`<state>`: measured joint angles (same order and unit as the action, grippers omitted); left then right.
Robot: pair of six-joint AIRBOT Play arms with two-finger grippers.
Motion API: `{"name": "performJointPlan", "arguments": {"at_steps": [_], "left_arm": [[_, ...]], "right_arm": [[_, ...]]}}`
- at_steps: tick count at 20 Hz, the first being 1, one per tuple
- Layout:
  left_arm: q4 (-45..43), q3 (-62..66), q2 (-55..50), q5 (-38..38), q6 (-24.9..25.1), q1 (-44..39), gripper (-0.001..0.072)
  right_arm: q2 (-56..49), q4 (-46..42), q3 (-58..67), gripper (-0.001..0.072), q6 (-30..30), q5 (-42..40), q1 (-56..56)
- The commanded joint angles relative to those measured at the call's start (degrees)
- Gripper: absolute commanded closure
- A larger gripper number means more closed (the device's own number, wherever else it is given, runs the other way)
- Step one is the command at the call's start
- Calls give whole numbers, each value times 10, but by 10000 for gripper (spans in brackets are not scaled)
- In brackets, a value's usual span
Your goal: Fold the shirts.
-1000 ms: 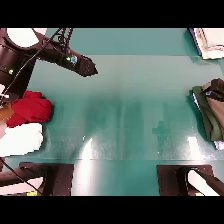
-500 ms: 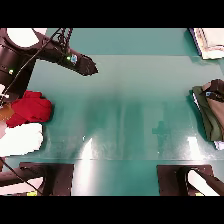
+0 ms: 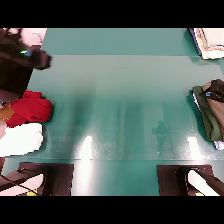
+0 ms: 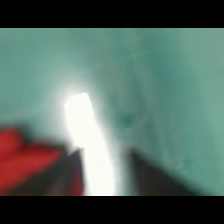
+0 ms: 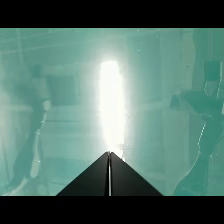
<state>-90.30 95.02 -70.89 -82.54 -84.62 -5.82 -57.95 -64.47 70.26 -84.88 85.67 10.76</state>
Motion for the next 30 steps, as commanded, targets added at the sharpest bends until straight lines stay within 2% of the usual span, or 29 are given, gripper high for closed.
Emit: {"name": "performJointPlan", "arguments": {"at_steps": [1,4,7,12,13,14,15,17,20,23,25,28,30], "left_arm": [[-76,-92,14,-29,-43,93,28],[-74,-238,14,22,-54,152,28],[-69,-363,14,107,-55,177,28],[-67,-428,14,196,-57,179,33],[-66,-425,14,198,-60,179,212],[-64,-420,14,198,-59,179,504],[-56,-409,14,195,-56,179,674],[-21,-366,14,176,-45,179,682],[61,-243,38,162,15,148,683],[175,-86,73,156,78,64,682],[286,3,83,151,145,-4,682],[449,70,83,151,232,-107,682],[473,75,81,149,255,-173,682]], "right_arm": [[0,0,0,693,0,2,-1],[0,0,0,693,0,3,-1],[0,0,0,693,0,3,-1],[0,0,0,693,0,2,-1],[0,0,0,693,0,0,-1],[0,0,0,693,0,0,-1],[0,1,0,693,0,0,-1],[0,0,0,693,0,-1,-1],[0,5,14,693,-1,-2,0],[0,5,76,693,0,-13,0],[0,5,123,693,-1,-31,-1],[0,5,183,693,-1,-54,-1],[0,5,212,693,-1,-61,-1]]}}
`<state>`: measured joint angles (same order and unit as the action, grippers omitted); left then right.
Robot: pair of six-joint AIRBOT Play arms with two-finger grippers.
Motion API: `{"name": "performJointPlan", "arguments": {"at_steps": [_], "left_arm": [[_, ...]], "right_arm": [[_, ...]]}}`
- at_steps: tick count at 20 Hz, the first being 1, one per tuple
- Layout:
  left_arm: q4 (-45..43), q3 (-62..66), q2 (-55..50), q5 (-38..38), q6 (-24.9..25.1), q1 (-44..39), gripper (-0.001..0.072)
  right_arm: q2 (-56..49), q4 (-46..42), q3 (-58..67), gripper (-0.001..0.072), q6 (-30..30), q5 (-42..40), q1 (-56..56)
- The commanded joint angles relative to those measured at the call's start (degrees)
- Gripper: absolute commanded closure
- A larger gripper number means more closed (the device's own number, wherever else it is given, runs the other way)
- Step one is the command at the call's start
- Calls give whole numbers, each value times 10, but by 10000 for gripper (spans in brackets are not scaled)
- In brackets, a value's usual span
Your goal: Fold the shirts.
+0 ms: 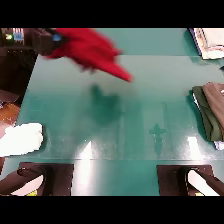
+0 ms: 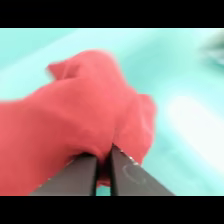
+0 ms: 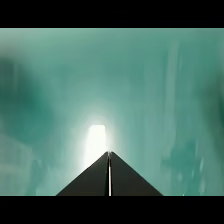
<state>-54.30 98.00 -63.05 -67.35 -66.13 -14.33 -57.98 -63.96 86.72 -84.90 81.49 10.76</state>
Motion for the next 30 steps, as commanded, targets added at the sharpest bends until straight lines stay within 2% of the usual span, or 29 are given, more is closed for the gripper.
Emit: {"name": "performJointPlan", "arguments": {"at_steps": [1,5,8,9,11,12,15,16,17,20,22,25,27,30], "left_arm": [[106,45,-3,-10,78,-113,682],[16,44,-67,-31,76,-130,681],[-53,40,-156,-12,40,-130,681],[-68,40,-192,-10,23,-130,617],[-103,40,-256,-19,-21,-130,152],[-119,40,-278,-33,-40,-125,134],[-128,40,-291,-85,-89,-65,136],[-126,40,-281,-106,-91,-35,203],[-125,40,-268,-132,-92,2,224],[-91,-13,-212,-174,-115,99,224],[-75,-124,-148,-155,-115,134,224],[-69,-337,-37,-90,-117,142,224],[-8,-480,31,-42,-119,142,224],[51,-626,88,-3,-119,142,224]], "right_arm": [[0,0,58,693,0,-19,-1],[0,0,72,693,0,-15,-1],[0,0,67,693,0,4,-1],[0,-1,67,693,0,10,-1],[0,-1,67,693,0,13,-1],[0,-1,67,693,0,13,-1],[0,-1,67,693,0,12,0],[0,-1,67,693,0,12,0],[0,-1,67,693,0,12,-1],[0,-1,67,693,0,10,-1],[0,-1,67,693,0,10,0],[0,-1,67,693,0,1,-1],[0,-1,67,693,0,-7,0],[0,-1,67,693,0,-8,-1]]}}
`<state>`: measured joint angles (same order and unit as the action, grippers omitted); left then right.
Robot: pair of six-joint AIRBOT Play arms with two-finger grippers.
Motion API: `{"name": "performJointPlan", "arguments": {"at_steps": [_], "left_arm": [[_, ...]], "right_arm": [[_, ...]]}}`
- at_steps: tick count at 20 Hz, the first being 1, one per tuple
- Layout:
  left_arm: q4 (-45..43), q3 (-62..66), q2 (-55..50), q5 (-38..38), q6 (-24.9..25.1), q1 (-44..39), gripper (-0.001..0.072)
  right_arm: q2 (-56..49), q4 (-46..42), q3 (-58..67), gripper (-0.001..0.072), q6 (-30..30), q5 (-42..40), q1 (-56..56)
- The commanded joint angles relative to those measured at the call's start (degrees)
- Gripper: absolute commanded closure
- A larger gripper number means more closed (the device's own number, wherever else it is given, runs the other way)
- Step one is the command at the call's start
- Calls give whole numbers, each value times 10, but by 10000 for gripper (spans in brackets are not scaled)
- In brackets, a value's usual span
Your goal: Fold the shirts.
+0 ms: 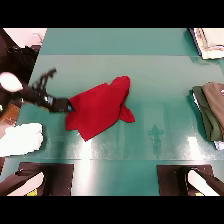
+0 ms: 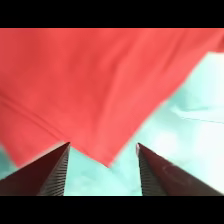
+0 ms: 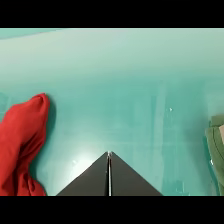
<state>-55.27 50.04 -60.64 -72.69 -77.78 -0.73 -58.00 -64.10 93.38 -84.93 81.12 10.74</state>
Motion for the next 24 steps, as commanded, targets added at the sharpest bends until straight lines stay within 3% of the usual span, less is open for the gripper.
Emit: {"name": "performJointPlan", "arguments": {"at_steps": [1,11,14,17,24], "left_arm": [[70,-181,73,58,-3,6,224],[115,-285,79,143,-2,0,224],[117,-288,78,195,-8,-68,224],[116,-288,78,265,-51,-124,224],[143,-288,78,280,-63,-127,226]], "right_arm": [[0,0,1,693,0,-4,0],[0,0,1,693,0,-5,0],[0,0,1,693,0,-6,0],[0,1,1,693,0,-4,0],[0,0,1,693,0,-1,0]]}}
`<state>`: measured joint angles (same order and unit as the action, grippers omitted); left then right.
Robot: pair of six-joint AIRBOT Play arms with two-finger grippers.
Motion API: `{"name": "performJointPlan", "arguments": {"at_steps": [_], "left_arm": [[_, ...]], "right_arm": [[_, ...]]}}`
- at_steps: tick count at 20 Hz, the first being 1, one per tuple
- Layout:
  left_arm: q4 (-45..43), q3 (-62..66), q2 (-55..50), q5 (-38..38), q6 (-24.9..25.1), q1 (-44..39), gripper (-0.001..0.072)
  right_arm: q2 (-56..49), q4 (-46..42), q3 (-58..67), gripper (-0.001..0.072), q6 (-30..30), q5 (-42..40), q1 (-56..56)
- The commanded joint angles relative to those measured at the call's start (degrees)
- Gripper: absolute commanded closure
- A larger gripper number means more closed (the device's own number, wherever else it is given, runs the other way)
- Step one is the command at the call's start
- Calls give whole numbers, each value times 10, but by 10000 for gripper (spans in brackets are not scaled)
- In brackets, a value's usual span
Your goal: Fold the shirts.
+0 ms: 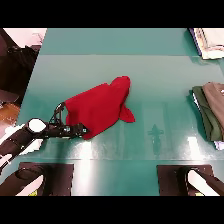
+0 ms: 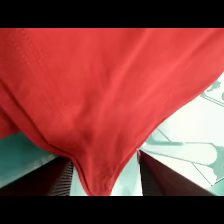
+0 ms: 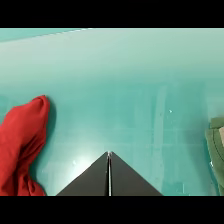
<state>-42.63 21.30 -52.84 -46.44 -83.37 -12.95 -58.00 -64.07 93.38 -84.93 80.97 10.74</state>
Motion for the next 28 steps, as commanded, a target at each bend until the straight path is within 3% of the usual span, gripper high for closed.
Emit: {"name": "performJointPlan", "arguments": {"at_steps": [1,3,7,11,12,13,14,18,22,24,28], "left_arm": [[24,0,0,20,-7,-5,228],[39,0,0,21,-1,-5,645],[49,28,5,-6,12,-5,683],[38,197,39,-45,29,22,682],[31,256,42,-53,31,37,682],[16,323,42,-63,39,54,682],[-9,388,42,-72,41,67,682],[-151,578,42,-78,38,101,682],[-232,629,42,-104,37,106,682],[-234,628,35,-153,37,106,682],[-234,605,26,-203,38,106,682]], "right_arm": [[0,0,1,693,0,1,0],[0,0,1,693,0,2,0],[0,1,1,693,0,2,0],[-12,1,0,680,0,18,-7],[-23,1,0,551,0,26,-16],[-40,1,0,357,0,33,-31],[-58,1,0,281,0,42,-51],[-165,1,-5,265,0,31,-165],[-260,16,-89,265,0,-75,-265],[-306,91,-133,265,6,-122,-301],[-382,226,-158,266,76,-204,-352]]}}
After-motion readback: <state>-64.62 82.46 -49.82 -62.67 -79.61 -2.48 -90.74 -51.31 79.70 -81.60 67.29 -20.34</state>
